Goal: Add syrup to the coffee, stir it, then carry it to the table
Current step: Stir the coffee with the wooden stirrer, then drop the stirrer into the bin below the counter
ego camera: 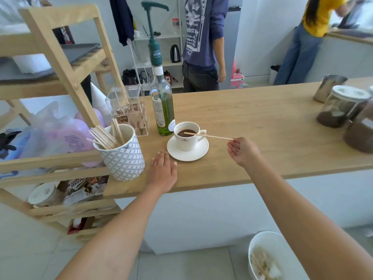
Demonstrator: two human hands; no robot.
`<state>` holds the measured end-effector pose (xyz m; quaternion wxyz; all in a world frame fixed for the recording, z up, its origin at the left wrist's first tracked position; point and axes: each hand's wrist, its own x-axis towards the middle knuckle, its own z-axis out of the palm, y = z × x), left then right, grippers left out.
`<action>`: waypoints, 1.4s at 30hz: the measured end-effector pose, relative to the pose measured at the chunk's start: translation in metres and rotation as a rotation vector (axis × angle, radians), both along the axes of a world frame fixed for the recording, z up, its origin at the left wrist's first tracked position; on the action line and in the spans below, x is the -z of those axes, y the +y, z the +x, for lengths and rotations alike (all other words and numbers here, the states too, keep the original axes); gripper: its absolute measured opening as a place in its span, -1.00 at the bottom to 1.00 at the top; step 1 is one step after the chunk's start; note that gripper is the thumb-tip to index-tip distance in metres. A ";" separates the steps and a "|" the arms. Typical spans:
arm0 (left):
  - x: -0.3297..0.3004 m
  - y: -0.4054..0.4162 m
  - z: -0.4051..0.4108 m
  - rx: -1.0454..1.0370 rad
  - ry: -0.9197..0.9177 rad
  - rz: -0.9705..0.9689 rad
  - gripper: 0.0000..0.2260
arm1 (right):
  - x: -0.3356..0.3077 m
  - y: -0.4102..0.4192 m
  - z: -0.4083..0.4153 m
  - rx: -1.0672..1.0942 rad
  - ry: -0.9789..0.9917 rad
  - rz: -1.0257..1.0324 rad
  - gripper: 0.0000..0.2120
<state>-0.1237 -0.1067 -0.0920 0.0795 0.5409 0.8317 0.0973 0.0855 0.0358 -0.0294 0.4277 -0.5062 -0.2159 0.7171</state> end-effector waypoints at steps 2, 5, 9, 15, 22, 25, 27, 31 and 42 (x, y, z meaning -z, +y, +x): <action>0.005 -0.008 0.012 0.041 0.028 0.048 -0.44 | 0.001 -0.010 0.013 0.041 0.004 -0.009 -0.82; 0.011 -0.017 0.037 0.118 0.043 0.107 -0.28 | 0.001 -0.020 0.038 0.092 0.001 -0.019 -0.83; 0.013 -0.011 0.071 0.249 0.051 0.097 -0.35 | 0.003 -0.030 0.083 0.161 -0.012 -0.021 -0.84; 0.005 0.021 0.140 0.433 0.056 0.083 -0.37 | 0.009 -0.043 0.171 0.324 -0.044 -0.037 -0.88; 0.000 0.055 0.236 0.608 0.066 0.105 -0.47 | 0.013 -0.071 0.278 0.487 -0.125 -0.043 -0.88; 0.002 0.064 0.267 0.658 0.092 0.097 -0.47 | 0.017 -0.083 0.316 0.566 -0.188 -0.055 -0.90; 0.004 0.069 0.282 0.672 0.104 0.085 -0.47 | 0.018 -0.093 0.336 0.635 -0.258 -0.051 -0.91; 0.006 0.077 0.294 0.630 0.112 0.086 -0.46 | 0.036 -0.111 0.360 0.623 -0.652 0.020 -0.82; 0.017 0.084 0.287 0.444 0.129 0.019 -0.42 | 0.086 -0.126 0.344 0.043 -1.353 0.153 -0.67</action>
